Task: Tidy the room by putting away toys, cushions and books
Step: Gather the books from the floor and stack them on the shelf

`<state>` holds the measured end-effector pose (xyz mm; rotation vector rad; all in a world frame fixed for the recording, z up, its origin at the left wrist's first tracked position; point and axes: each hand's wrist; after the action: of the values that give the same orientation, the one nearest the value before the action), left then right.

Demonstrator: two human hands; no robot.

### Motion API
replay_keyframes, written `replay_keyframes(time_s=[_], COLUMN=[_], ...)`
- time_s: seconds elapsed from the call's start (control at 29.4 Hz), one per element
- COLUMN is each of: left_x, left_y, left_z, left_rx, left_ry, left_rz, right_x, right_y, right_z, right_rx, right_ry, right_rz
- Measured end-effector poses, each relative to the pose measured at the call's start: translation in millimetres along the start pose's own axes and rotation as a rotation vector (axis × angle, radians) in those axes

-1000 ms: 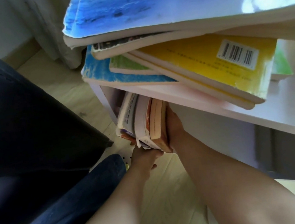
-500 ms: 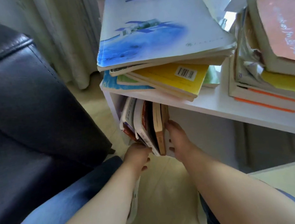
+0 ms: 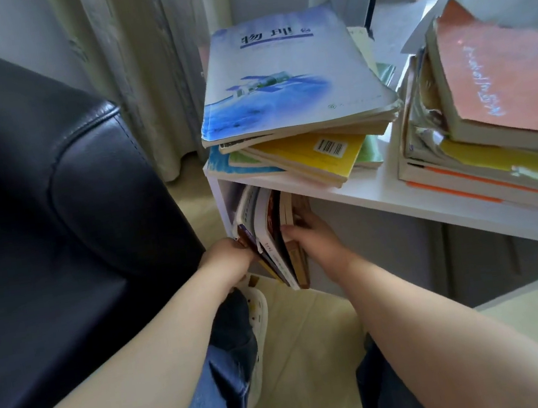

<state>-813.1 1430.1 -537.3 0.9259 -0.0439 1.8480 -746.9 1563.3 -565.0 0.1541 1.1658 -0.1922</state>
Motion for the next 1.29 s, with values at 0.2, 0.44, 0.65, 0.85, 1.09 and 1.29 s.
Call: replay_keyframes(time_s=[0.2, 0.44, 0.65, 0.85, 1.09, 1.29], left_x=[-11.2, -12.2, 14.6, 48.3, 118.2, 154.6], left_y=[1.3, 2.2, 1.3, 0.7, 10.4, 5.5], left_z=[13.9, 48.9, 88.0, 121.2, 136.1, 108.6], left_rx=[0.067, 0.177, 0.235, 0.295, 0.410, 0.294], left_ry=[-0.075, -0.279, -0.486, -0.619, -0.687, -0.604], left_rz=[0.050, 0.023, -0.078, -0.222, -0.416, -0.831], right_x=[-1.2, -9.6, -37.2, -87.8, -137.5, -148.2], right_y=[-0.6, 5.1, -2.4, 9.6, 46.0, 86.3], right_z=[19.5, 64.0, 101.7, 133.5, 156.2, 150.4], right_rx=[0.164, 0.220, 0.221, 0.280, 0.417, 0.428], right_ry=[-0.089, -0.132, -0.028, 0.107, 0.209, 0.004], right_rz=[-0.008, 0.055, 0.103, 0.133, 0.294, 0.688])
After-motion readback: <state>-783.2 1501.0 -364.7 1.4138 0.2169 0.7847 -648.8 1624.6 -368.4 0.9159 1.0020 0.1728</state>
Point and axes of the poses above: each hand's wrist, its own z-axis away from the middle knuckle, its own y-axis out of the back of the hand, x = y × z, and after that the axes turned 15 degrees about -x, right-handed
